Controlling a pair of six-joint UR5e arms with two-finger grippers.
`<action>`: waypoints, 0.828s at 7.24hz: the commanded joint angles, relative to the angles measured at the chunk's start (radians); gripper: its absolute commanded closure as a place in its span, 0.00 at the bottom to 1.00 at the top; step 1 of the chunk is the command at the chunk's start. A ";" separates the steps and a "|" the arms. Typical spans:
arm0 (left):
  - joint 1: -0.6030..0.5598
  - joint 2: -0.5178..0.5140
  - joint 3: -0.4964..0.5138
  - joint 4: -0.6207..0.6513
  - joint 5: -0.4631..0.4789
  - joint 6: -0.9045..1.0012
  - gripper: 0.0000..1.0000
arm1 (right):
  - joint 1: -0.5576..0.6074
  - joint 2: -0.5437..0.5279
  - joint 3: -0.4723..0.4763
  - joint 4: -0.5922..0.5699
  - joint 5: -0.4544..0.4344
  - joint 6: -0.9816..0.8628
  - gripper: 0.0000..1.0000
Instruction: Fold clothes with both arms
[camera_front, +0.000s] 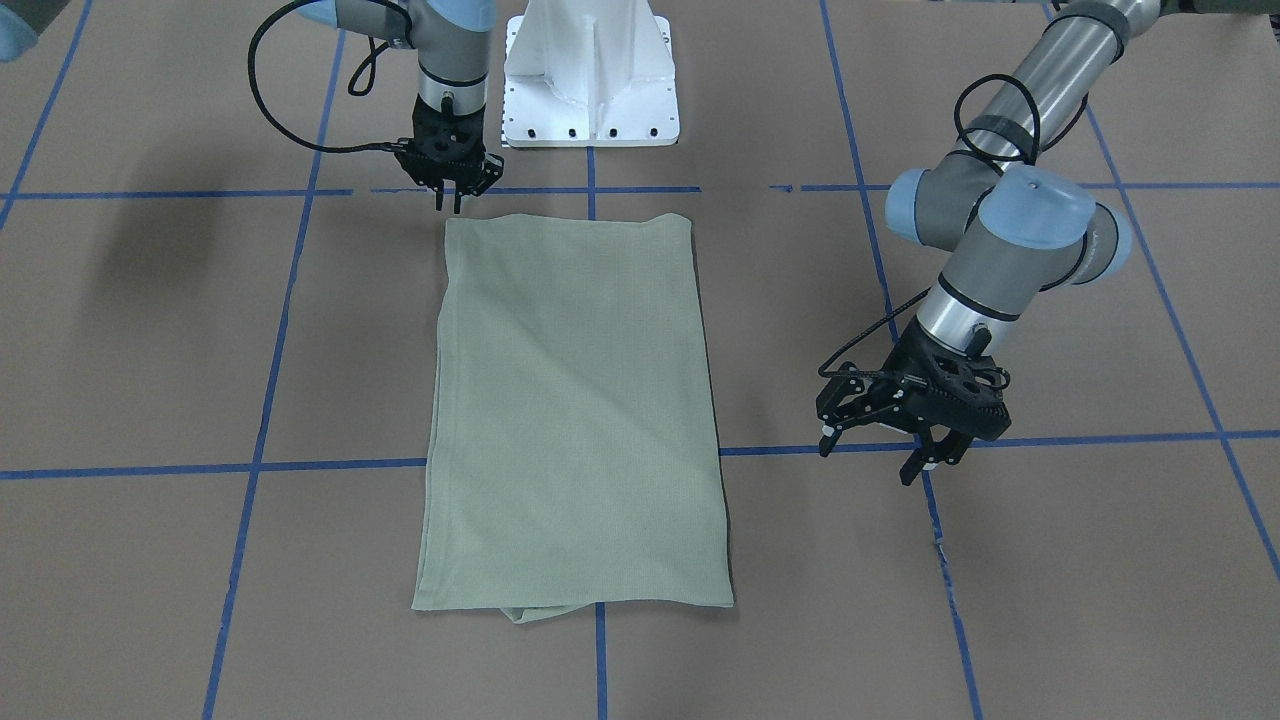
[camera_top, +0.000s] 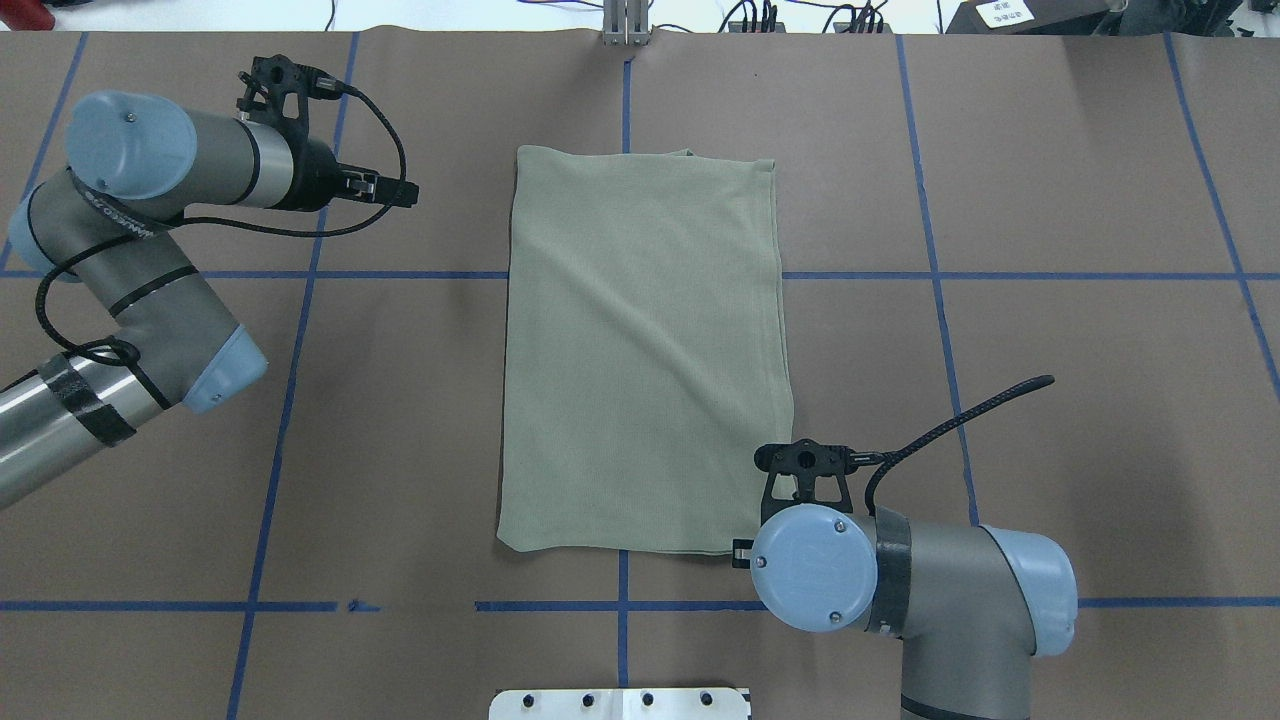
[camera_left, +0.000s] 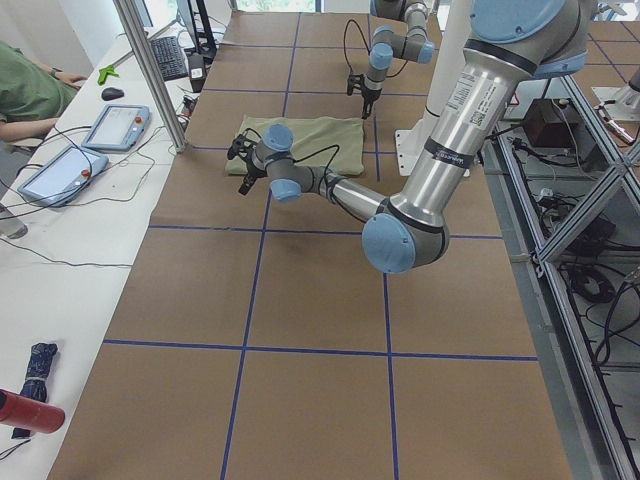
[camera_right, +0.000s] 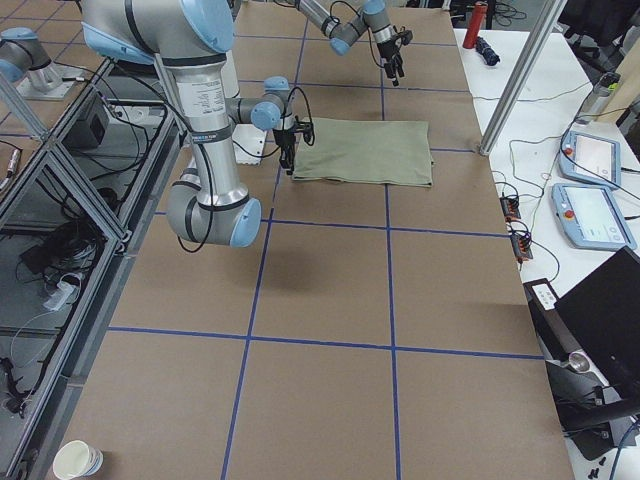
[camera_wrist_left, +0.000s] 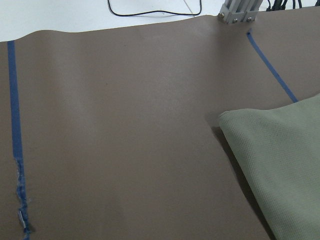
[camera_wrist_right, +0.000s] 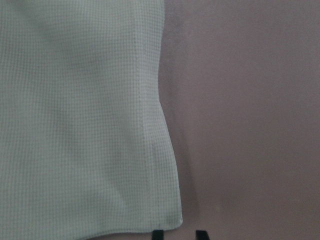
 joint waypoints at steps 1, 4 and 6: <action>0.000 0.001 -0.048 0.017 -0.070 -0.022 0.00 | 0.102 0.007 0.026 0.108 0.019 -0.108 0.00; 0.090 0.096 -0.318 0.155 -0.080 -0.245 0.00 | 0.213 -0.061 0.122 0.326 0.099 -0.103 0.00; 0.209 0.148 -0.527 0.320 0.007 -0.368 0.00 | 0.222 -0.113 0.135 0.488 0.096 0.048 0.00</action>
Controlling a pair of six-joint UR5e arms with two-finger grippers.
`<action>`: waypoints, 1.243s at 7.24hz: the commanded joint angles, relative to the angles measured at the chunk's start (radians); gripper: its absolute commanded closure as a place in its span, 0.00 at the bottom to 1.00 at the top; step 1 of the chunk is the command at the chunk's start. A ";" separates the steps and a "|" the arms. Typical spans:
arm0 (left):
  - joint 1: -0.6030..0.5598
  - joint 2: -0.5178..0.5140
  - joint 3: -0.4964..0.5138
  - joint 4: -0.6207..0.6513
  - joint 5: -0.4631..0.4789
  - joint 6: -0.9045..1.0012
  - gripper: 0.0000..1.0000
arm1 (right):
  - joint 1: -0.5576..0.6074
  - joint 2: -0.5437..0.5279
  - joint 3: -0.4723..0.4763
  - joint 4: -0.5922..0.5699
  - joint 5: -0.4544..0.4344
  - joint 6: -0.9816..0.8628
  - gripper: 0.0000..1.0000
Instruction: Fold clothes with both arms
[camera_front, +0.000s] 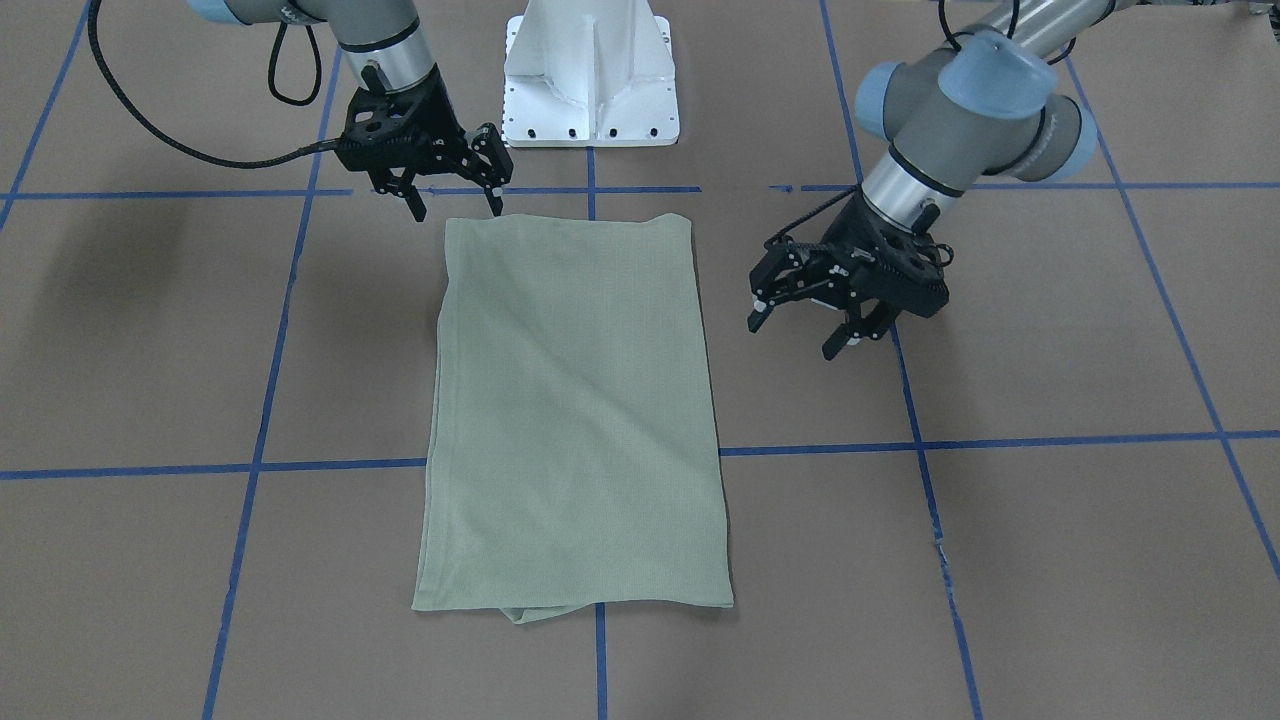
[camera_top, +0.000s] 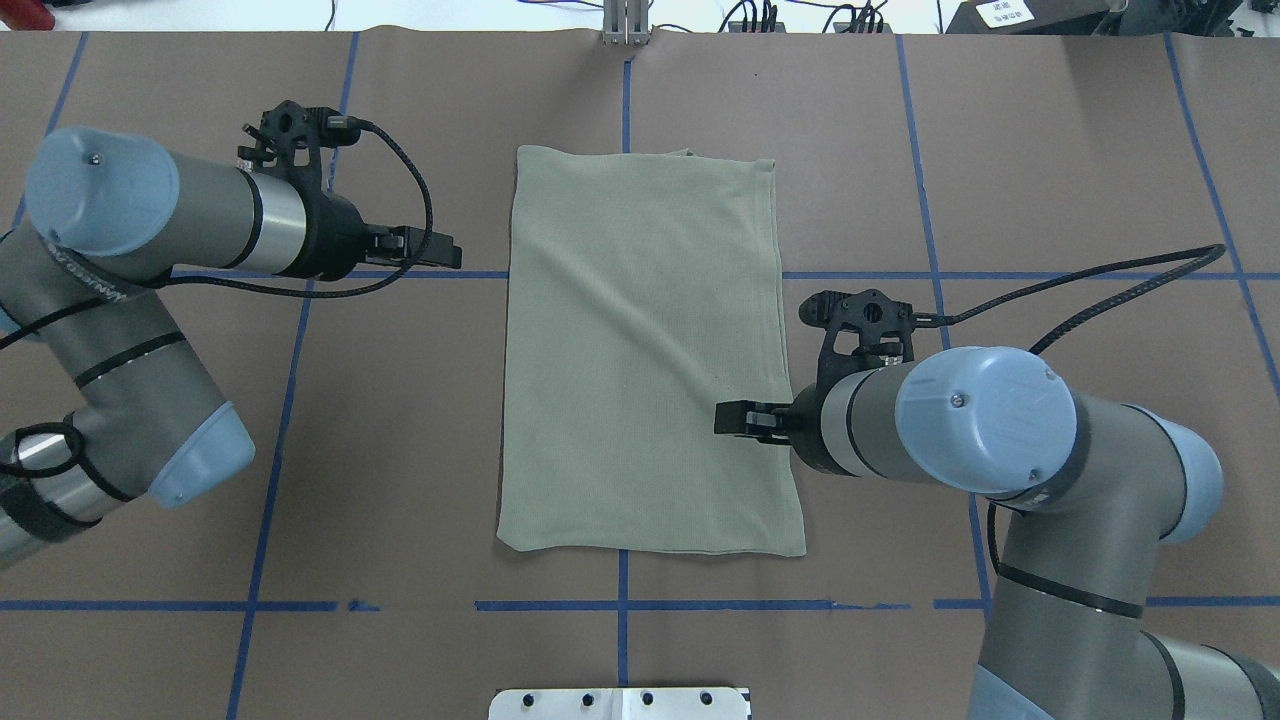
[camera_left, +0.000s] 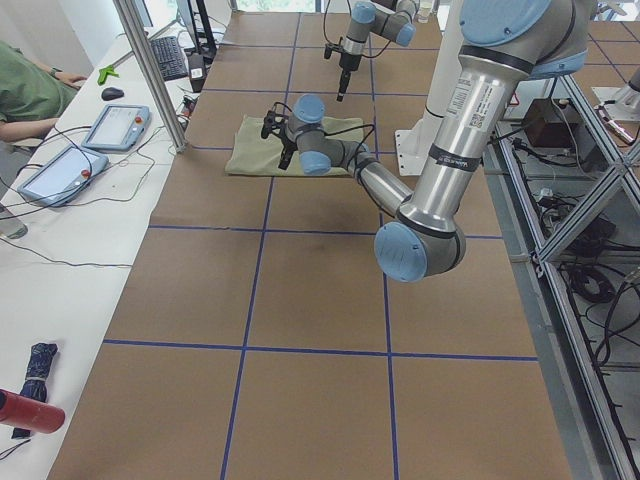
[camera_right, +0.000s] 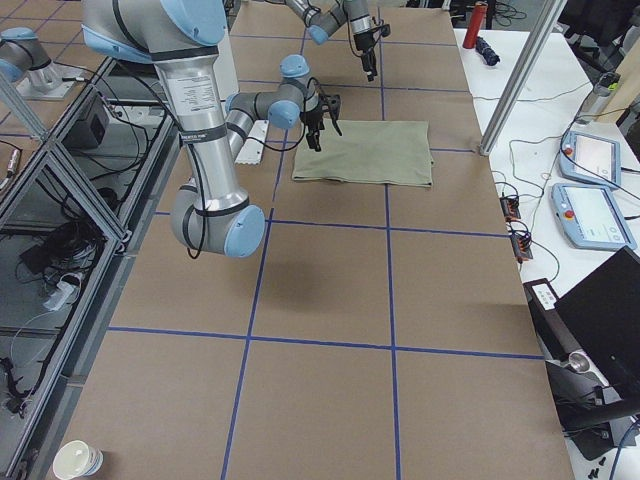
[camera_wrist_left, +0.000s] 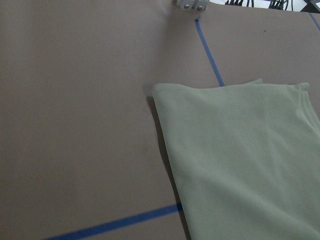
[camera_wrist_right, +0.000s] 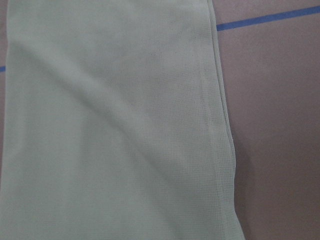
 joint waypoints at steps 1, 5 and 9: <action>0.148 0.070 -0.180 0.084 0.121 -0.159 0.00 | 0.020 -0.096 0.011 0.211 0.000 0.091 0.00; 0.400 0.100 -0.185 0.053 0.379 -0.604 0.06 | 0.035 -0.160 0.011 0.301 -0.009 0.164 0.00; 0.515 0.094 -0.059 -0.063 0.497 -0.716 0.14 | 0.038 -0.158 0.011 0.301 -0.017 0.166 0.00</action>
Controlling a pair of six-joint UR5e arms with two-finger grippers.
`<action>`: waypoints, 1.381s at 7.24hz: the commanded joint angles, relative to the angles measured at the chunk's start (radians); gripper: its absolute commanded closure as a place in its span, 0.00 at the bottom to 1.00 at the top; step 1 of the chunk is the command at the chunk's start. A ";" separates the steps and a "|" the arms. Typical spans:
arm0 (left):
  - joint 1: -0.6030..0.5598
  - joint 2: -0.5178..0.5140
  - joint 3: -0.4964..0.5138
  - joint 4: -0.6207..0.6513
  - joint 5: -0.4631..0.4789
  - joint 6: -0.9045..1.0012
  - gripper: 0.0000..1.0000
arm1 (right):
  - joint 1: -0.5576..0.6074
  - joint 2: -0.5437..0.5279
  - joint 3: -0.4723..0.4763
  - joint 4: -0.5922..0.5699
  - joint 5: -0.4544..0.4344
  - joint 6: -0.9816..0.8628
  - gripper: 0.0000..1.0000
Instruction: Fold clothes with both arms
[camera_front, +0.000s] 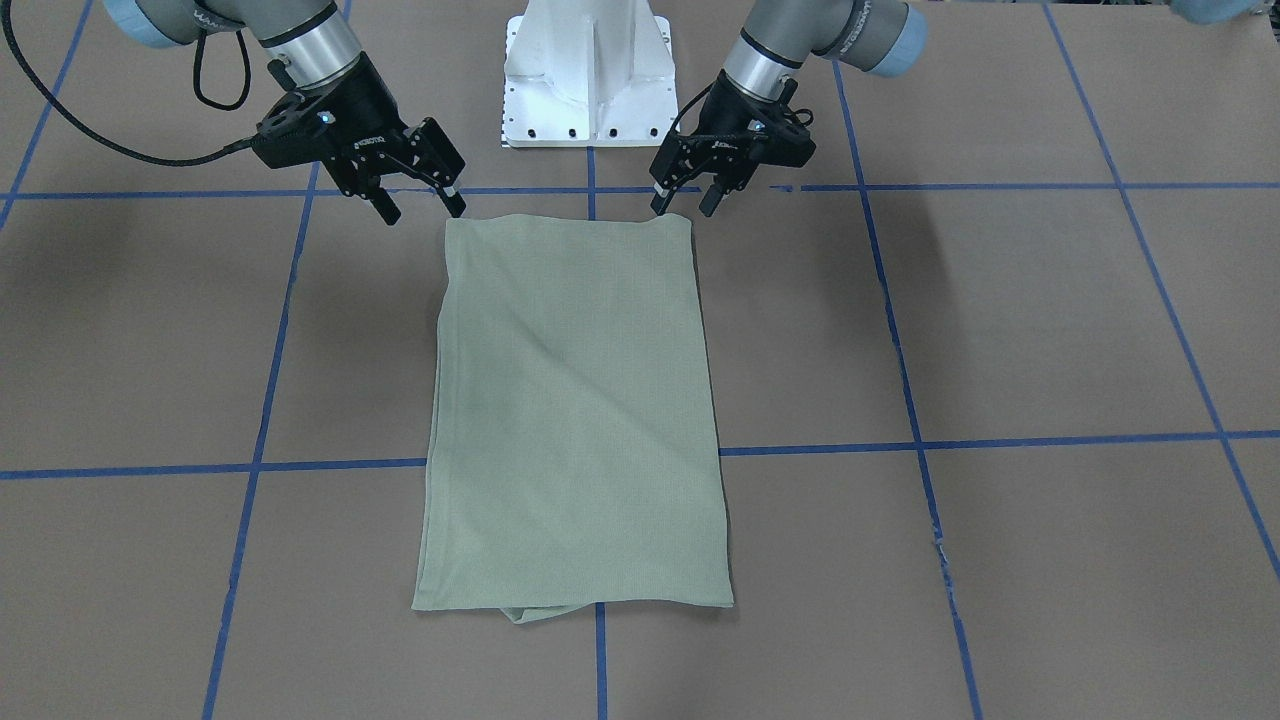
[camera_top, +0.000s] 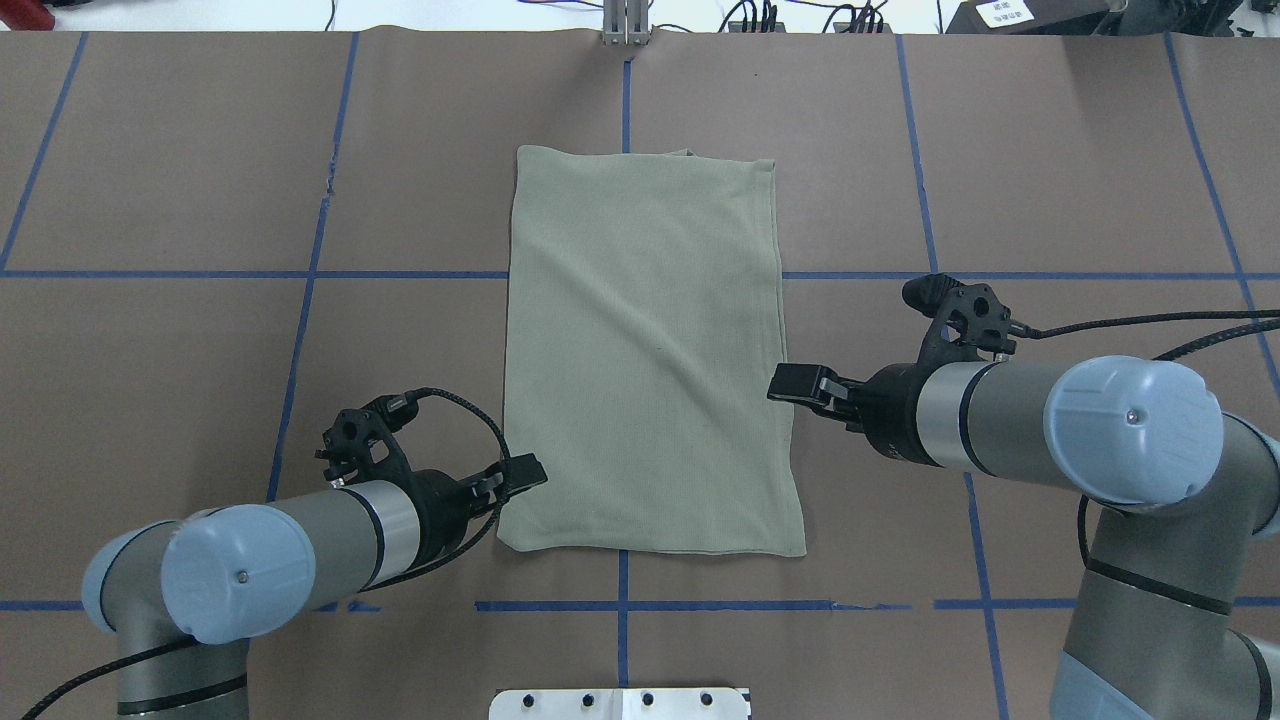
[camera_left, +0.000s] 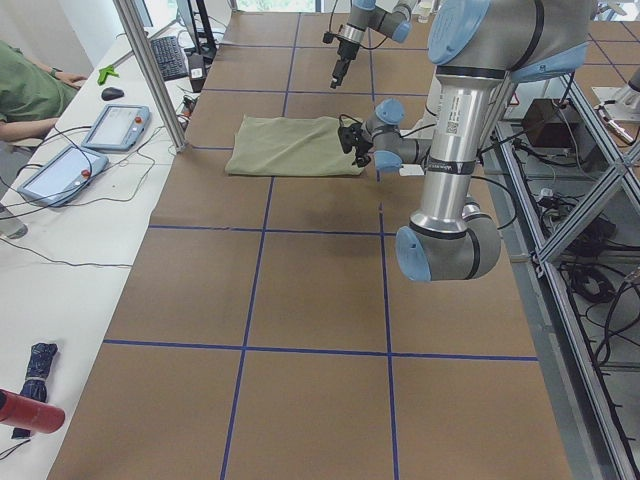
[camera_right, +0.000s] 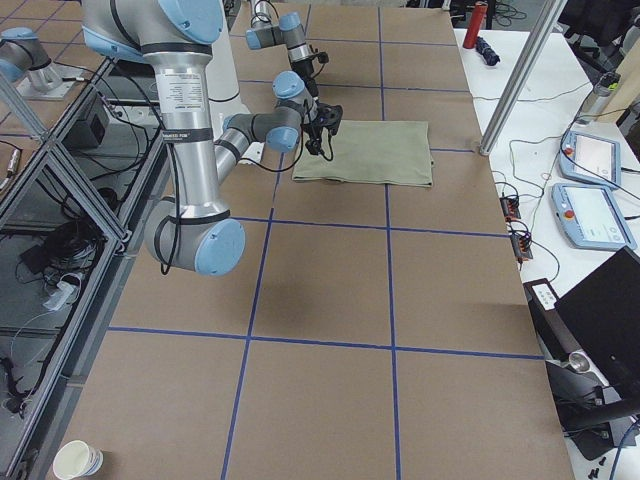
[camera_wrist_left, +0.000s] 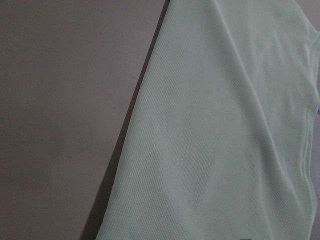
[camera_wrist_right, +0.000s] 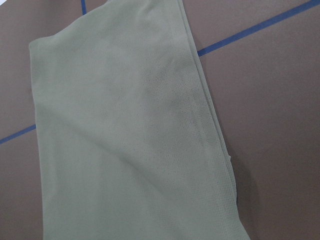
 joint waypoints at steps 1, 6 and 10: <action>0.024 -0.009 0.102 -0.103 0.020 -0.005 0.14 | 0.000 0.002 0.000 0.000 -0.003 0.001 0.00; 0.027 -0.006 0.109 -0.105 0.025 0.032 0.17 | 0.000 0.003 0.000 0.000 -0.003 0.001 0.00; 0.036 -0.007 0.119 -0.105 0.025 0.032 0.17 | 0.000 0.003 0.002 0.000 -0.003 0.001 0.00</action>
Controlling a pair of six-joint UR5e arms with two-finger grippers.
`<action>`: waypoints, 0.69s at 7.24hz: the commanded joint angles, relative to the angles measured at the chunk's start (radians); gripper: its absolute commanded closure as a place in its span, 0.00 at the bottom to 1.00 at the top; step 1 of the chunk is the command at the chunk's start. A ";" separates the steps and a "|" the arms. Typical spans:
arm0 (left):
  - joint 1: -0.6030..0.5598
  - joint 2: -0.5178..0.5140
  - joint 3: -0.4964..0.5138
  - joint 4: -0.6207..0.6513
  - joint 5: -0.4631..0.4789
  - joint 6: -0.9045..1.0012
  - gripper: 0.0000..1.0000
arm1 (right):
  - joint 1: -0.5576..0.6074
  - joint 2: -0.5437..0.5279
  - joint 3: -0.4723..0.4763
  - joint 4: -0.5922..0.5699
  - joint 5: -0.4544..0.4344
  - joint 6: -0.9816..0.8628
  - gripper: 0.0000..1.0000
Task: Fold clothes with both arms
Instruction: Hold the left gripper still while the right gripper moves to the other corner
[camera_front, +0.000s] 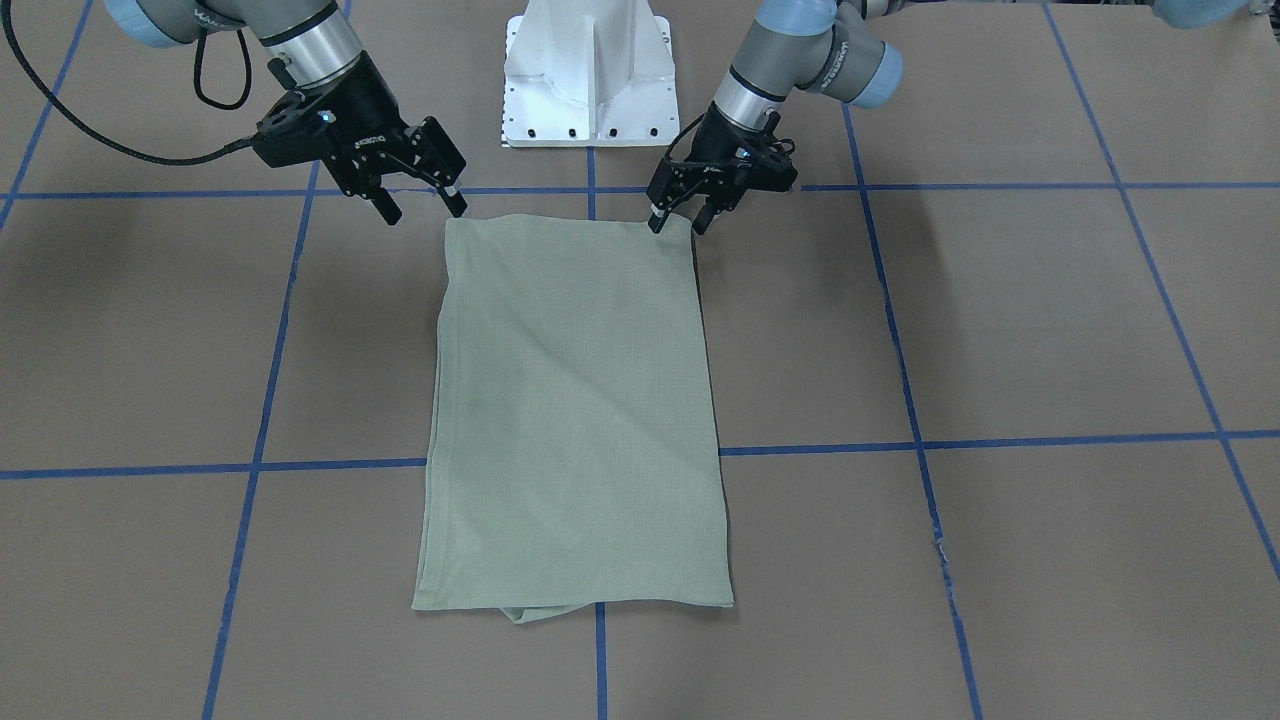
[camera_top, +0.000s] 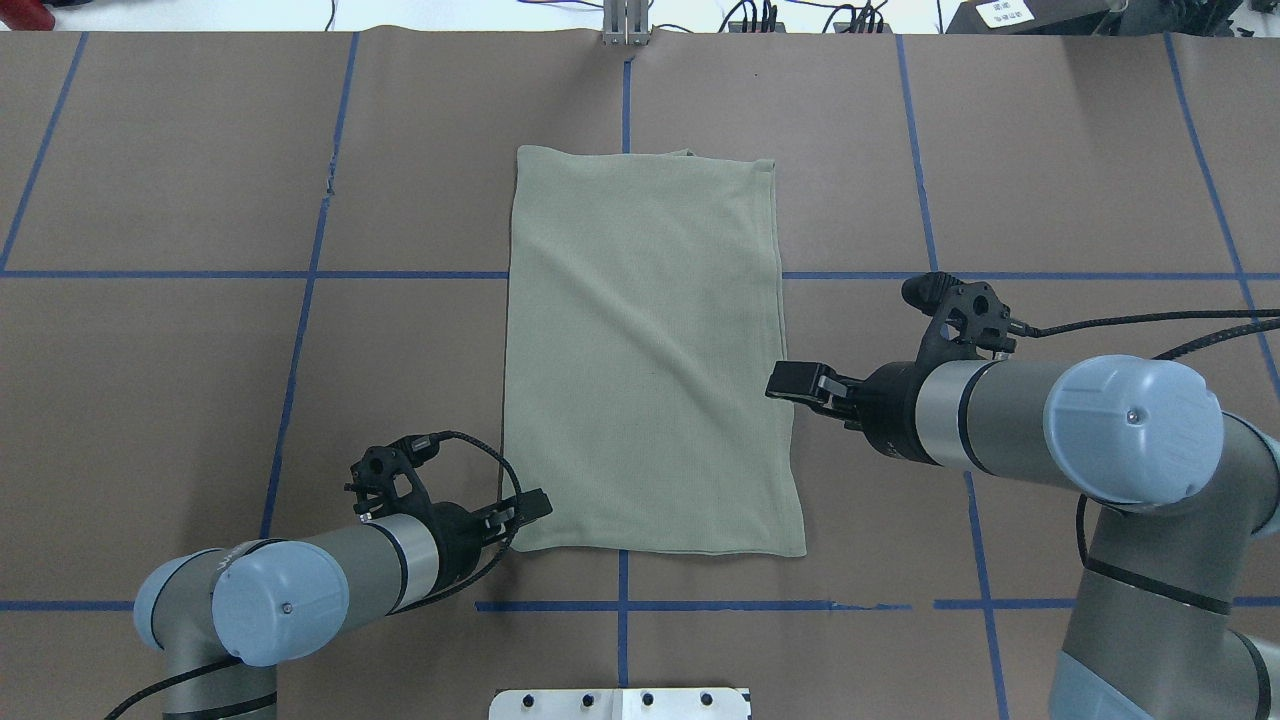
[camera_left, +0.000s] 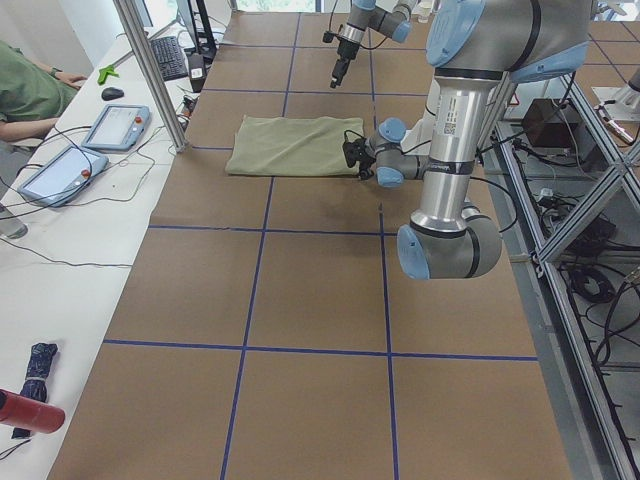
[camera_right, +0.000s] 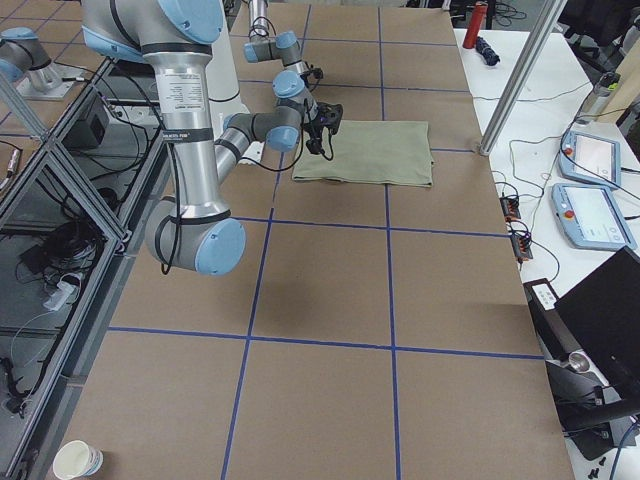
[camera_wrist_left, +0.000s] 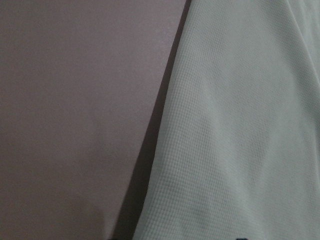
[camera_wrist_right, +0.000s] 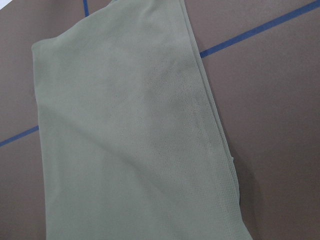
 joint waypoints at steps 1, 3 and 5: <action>0.007 -0.002 0.002 0.000 0.000 0.000 0.24 | 0.000 0.000 -0.001 0.000 0.000 0.000 0.00; 0.008 -0.005 0.002 -0.001 -0.001 -0.002 0.78 | 0.000 0.000 -0.001 0.000 0.000 0.000 0.00; 0.007 -0.005 0.001 -0.001 0.000 0.000 0.81 | 0.000 0.000 -0.003 0.000 0.000 0.001 0.00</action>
